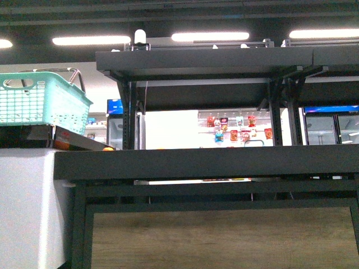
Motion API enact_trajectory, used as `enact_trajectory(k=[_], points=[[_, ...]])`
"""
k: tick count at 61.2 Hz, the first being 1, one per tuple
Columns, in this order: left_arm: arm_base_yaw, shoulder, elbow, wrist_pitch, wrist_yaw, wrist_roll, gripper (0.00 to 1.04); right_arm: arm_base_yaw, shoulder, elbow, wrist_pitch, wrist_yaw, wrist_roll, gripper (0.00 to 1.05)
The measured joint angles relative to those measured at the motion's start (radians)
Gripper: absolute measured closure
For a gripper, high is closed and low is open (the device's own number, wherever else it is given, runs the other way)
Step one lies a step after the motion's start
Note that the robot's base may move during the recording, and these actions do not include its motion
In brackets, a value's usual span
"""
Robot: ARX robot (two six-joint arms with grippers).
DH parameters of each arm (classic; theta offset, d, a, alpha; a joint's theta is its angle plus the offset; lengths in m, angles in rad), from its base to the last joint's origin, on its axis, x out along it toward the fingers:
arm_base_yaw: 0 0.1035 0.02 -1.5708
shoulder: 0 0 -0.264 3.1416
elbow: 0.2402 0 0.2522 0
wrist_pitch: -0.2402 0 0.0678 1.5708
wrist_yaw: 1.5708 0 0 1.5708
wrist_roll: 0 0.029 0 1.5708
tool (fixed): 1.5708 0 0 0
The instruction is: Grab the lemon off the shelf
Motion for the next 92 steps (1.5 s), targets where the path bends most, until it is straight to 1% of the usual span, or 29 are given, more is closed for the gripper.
enact_trajectory(k=[92], points=[[0.0,0.0,0.0,0.0,0.0,0.0,0.08,0.0,0.0,0.0,0.0,0.0,0.0,0.07]])
